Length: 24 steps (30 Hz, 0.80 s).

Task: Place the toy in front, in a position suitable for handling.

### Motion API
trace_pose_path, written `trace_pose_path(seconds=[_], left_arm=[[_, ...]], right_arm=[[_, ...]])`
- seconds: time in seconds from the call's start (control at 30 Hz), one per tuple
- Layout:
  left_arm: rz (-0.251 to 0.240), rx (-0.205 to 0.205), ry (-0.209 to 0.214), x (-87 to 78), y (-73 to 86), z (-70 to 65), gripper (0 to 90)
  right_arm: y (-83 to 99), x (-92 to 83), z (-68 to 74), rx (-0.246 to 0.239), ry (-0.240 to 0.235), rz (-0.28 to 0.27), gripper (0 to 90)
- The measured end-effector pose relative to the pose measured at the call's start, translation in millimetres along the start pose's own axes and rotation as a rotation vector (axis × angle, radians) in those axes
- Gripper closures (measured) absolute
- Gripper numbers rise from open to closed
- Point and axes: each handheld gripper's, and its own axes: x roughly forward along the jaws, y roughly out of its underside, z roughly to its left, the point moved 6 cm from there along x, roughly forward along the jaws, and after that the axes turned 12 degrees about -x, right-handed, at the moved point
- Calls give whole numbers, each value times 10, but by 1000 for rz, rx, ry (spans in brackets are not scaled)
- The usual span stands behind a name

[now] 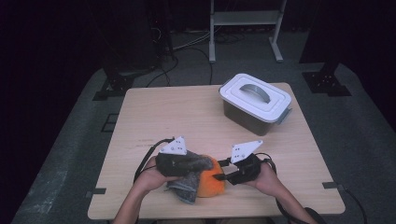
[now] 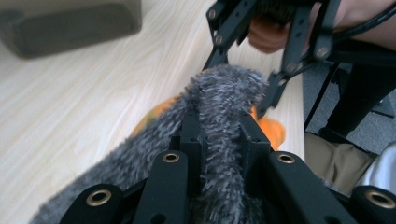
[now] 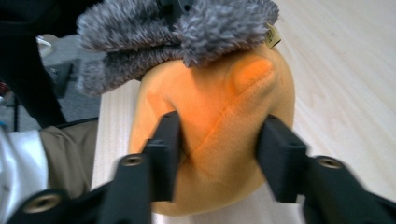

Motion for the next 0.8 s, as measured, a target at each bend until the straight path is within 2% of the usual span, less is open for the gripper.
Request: trace_pose_path(seconds=[0.07, 0.13, 0.23, 0.3, 0.33, 0.4, 0.47, 0.53, 0.67, 0.8], left_arm=[[-12, -29, -8, -16, 50, 70, 759], [-32, -59, -10, -55, 79, 135, 759], [-35, -70, -15, -90, 97, 175, 759], [-30, -60, -27, -87, 87, 168, 759], [-33, -60, -31, -84, 77, 165, 759], [-36, -47, -43, -102, 42, 150, 759], [-57, -39, -37, -142, -13, 110, 759], [-48, -14, -35, -149, -44, 47, 759], [-34, 31, -17, -124, -73, -73, 759], [-24, 54, -5, -90, -89, -152, 759]], right_arm=[[18, -23, -23, 27, 2, -23, 395], [43, -44, -30, 43, -25, -29, 340], [103, -4, -38, 76, -56, -23, 360], [98, 35, -36, 80, -73, -24, 402], [82, 46, -28, 76, -74, -21, 454], [56, 46, -26, 67, -48, -21, 552], [25, 29, -32, 81, -28, -38, 636], [1, 11, -45, 85, -17, -51, 667], [6, 32, -60, 91, 0, -41, 691], [19, 42, -63, 100, 6, -34, 708]])
